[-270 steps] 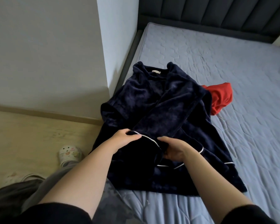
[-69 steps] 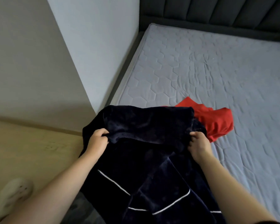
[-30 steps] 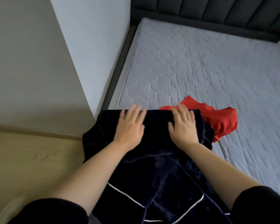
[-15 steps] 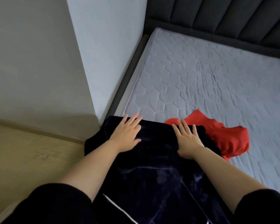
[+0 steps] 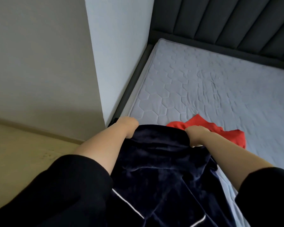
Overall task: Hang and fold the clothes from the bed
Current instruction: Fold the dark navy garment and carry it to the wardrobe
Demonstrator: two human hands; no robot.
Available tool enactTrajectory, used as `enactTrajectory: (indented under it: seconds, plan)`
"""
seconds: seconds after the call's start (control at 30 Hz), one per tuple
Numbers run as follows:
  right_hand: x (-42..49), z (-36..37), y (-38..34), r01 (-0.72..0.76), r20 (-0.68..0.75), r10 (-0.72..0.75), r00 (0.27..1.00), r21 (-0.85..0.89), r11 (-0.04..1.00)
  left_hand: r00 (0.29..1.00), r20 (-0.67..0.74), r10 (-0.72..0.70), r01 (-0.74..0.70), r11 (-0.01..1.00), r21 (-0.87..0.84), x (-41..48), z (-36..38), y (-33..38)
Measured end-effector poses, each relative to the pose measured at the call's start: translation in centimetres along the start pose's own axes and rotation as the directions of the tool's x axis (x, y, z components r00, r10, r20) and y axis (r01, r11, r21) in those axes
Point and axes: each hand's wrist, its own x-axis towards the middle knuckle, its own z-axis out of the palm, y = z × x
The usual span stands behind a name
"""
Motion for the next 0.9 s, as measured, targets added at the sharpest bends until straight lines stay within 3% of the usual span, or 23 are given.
enactTrajectory:
  seconds: [0.1,0.27,0.43,0.5,0.6,0.7,0.83,0.9]
  plan:
    - [-1.7,-1.1,0.3,-0.083,-0.236,0.074,0.969,-0.028,0.996,0.984,-0.167,-0.063,0.065,0.998,0.004,-1.2,-1.2,0.5]
    - [-4.2,-3.0,0.8,-0.220,-0.493,0.189,0.849,-0.005,0.976,0.914,-0.369,-0.166,0.153,0.986,-0.065,-2.5,-3.5,0.7]
    - [-6.0,-3.9,0.2,-0.279,-0.639,0.220,0.737,0.009,0.960,0.856,-0.474,-0.206,0.202,0.978,-0.060,-4.1,-4.7,0.5]
    - [-6.6,-4.4,0.9,-0.312,-0.658,0.251,0.710,0.026,0.950,0.830,-0.534,-0.160,0.176,0.984,-0.021,-4.3,-5.9,0.7]
    - [-7.9,-3.9,1.5,-0.324,-0.630,0.280,0.724,0.048,0.945,0.816,-0.569,-0.104,0.164,0.985,0.055,-4.8,-6.8,1.7]
    - [-9.5,-1.7,0.6,-0.270,-0.651,0.222,0.726,0.026,0.962,0.826,-0.563,-0.024,0.115,0.985,0.125,-6.2,-4.8,2.3]
    - [-12.9,2.7,-1.1,-0.165,-0.764,0.121,0.634,0.019,0.986,0.701,-0.662,0.268,-0.038,0.940,0.340,-10.2,-0.6,2.4]
    - [-14.5,5.8,-1.9,-0.134,-0.784,0.084,0.615,0.001,0.991,0.683,-0.635,0.361,-0.133,0.916,0.377,-12.0,1.5,2.9]
